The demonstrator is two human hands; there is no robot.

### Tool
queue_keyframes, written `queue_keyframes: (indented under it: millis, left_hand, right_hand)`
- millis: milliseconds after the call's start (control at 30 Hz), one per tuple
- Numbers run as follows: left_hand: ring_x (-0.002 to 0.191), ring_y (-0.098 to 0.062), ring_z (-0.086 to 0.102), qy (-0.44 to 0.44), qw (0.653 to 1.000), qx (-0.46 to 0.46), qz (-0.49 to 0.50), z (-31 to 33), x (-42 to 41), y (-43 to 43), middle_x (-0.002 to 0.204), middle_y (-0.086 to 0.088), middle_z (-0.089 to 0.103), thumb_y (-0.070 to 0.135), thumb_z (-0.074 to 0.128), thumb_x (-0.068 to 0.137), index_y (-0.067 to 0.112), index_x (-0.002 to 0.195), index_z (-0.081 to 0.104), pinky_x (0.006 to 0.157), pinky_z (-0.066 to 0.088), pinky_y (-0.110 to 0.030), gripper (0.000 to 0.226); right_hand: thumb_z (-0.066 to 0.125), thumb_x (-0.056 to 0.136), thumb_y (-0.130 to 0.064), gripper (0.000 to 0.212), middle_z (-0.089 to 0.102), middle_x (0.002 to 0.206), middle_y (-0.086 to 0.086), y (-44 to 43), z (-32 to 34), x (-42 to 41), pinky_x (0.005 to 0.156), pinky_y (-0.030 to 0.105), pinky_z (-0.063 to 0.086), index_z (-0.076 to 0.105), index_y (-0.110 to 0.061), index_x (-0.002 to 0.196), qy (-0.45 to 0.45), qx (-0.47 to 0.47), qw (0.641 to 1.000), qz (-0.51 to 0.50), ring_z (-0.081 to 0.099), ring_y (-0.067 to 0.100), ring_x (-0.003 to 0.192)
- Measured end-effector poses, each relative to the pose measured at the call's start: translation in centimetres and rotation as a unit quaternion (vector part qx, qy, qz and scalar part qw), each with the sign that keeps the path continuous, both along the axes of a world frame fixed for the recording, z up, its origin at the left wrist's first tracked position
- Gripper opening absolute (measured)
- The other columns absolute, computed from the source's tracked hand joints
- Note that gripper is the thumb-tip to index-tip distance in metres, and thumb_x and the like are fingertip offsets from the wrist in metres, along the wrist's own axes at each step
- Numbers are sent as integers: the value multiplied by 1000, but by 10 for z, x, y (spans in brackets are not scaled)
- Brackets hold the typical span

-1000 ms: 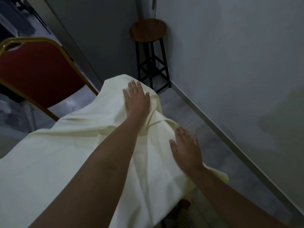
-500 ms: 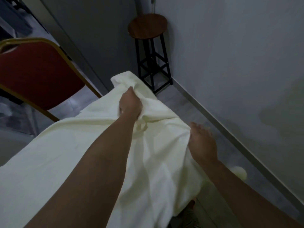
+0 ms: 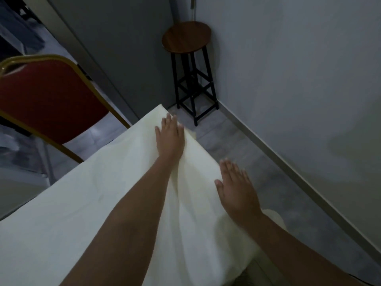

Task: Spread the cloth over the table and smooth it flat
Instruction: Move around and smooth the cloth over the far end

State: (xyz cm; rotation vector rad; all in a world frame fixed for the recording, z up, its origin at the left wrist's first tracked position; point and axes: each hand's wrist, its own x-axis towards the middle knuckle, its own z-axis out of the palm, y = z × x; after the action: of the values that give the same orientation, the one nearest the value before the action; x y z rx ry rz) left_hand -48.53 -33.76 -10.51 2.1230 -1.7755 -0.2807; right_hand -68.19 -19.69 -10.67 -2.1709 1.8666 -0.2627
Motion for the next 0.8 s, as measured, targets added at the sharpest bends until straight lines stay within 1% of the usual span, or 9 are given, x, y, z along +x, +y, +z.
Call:
queue_keyframes:
  millis: [133, 300, 400, 467, 533, 600, 667, 733, 800]
  left_hand:
    - [148, -16, -3, -17, 997, 53, -50, -8, 12, -4, 162, -3, 1, 41, 15, 103, 18, 154, 11, 120, -4, -41, 55]
    - [147, -21, -13, -97, 984, 128, -77, 0, 18, -39, 161, -6, -7, 49, 17, 100, 17, 153, 16, 119, -9, -43, 62]
    - [147, -22, -13, -85, 979, 143, -114, 8, 18, -41, 161, -6, -5, 51, 19, 100, 17, 152, 19, 118, -8, -44, 62]
    - [148, -18, -10, -56, 982, 131, -124, 12, 14, -26, 162, -6, -4, 49, 17, 101, 15, 154, 13, 119, -9, -42, 62]
    - [148, -14, -7, -5, 991, 89, -99, 11, 4, 6, 162, -4, 0, 44, 16, 103, 14, 154, 11, 118, -11, -39, 59]
    - [148, -12, -6, 51, 997, 43, -34, 8, -6, 47, 162, -3, 1, 41, 16, 104, 15, 154, 12, 118, -13, -39, 56]
    - [148, -12, -5, 79, 996, 24, 34, 4, -12, 87, 162, -2, 2, 39, 15, 104, 17, 154, 14, 118, -13, -41, 55]
    - [148, -13, -6, 50, 997, 42, 50, -2, -15, 122, 162, -2, 2, 40, 12, 104, 17, 154, 13, 118, -14, -42, 55]
    - [148, -15, -6, 2, 997, 68, 23, -6, -19, 152, 162, -3, 2, 40, 12, 103, 16, 154, 11, 117, -16, -44, 56]
  right_hand:
    - [26, 97, -40, 59, 48, 142, 16, 0, -4, -1, 105, 54, 37, 42, -4, 141, 25, -7, 1000, -2, 48, 33, 129]
    - [21, 97, -53, 68, 39, 148, 14, -5, -8, -9, 112, 54, 21, 33, -8, 146, 39, -8, 999, -24, 36, 32, 137]
    - [9, 91, -63, 79, 27, 155, 9, -7, -7, -16, 116, 49, 11, 22, -12, 150, 25, 36, 997, -58, 25, 27, 143]
    - [5, 91, -60, 78, 26, 155, 8, -6, -6, -21, 116, 48, 9, 21, -12, 150, 17, 51, 996, -73, 23, 26, 144]
    - [8, 94, -49, 70, 37, 150, 11, -4, -3, -24, 115, 51, 16, 33, -8, 145, -4, 24, 996, -91, 33, 27, 140]
    - [17, 94, -33, 59, 48, 142, 14, 3, 4, -23, 110, 54, 26, 46, -5, 137, -25, -29, 997, -74, 45, 30, 132]
    - [23, 93, -25, 53, 49, 141, 14, 17, 12, -15, 109, 55, 28, 49, -6, 135, -25, -63, 997, -27, 46, 32, 131]
    - [23, 94, -27, 53, 41, 147, 12, 37, 15, -4, 112, 56, 22, 42, -9, 140, -1, -57, 998, 9, 37, 31, 137]
    - [26, 94, -31, 56, 32, 153, 12, 60, 10, -1, 113, 57, 13, 32, -10, 145, 30, -41, 999, -18, 28, 31, 141]
